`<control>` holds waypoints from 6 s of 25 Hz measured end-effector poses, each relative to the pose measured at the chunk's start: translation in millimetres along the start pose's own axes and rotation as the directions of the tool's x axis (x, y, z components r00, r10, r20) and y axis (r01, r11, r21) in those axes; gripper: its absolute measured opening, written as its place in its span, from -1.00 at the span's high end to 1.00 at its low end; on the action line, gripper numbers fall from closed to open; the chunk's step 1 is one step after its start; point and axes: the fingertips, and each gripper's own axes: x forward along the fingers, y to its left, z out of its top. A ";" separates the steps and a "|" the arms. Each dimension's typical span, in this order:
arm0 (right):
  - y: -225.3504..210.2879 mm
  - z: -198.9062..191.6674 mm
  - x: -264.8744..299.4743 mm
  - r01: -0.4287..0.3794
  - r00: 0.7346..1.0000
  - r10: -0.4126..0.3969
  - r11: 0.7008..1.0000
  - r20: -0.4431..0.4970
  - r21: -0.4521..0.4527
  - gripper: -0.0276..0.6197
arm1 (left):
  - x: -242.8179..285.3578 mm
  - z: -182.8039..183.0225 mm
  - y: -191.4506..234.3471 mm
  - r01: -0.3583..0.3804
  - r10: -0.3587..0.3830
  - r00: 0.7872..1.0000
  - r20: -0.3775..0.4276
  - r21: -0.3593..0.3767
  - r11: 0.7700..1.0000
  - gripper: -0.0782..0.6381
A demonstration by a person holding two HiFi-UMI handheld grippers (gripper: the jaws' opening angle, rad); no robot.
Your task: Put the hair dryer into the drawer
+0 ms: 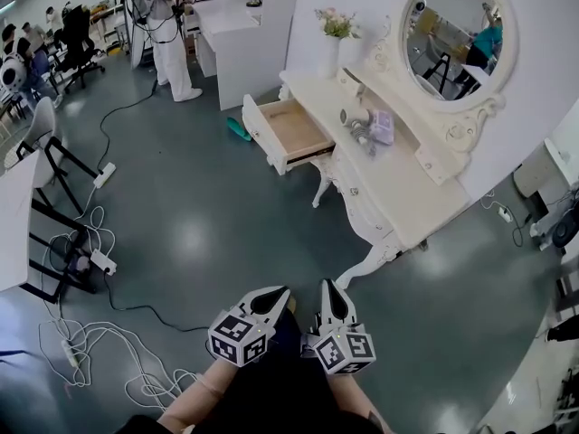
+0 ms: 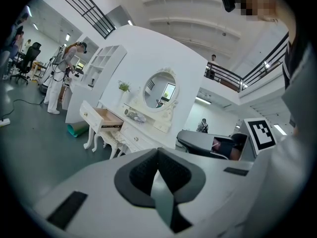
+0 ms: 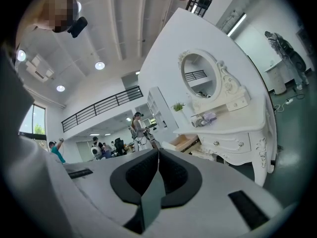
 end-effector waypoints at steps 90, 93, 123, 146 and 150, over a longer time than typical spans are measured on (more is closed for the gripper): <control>-176.5 82.5 369.7 0.026 0.996 -0.031 0.998 -0.086 -0.051 0.84 | 315.2 172.8 195.4 0.005 -0.008 0.999 -0.038 -0.063 0.998 0.78; -179.9 88.5 395.0 0.008 0.994 -0.013 0.999 -0.105 -0.051 0.84 | 331.7 191.4 205.5 0.028 -0.029 0.999 -0.031 -0.061 0.998 0.78; -214.1 138.7 514.5 0.037 0.978 -0.057 0.994 -0.199 -0.102 0.85 | 431.0 267.4 253.9 0.233 -0.236 0.967 -0.095 -0.040 0.972 0.78; -295.3 120.9 464.5 -0.023 0.837 -0.124 0.965 -0.533 -0.261 -0.37 | 492.9 241.7 201.4 0.329 -0.343 0.911 -0.229 -0.095 0.939 0.78; -293.8 94.6 475.5 -0.130 0.764 -0.100 0.944 -0.637 -0.304 -0.37 | 496.5 238.9 214.3 0.286 -0.304 0.924 -0.233 -0.109 0.952 0.78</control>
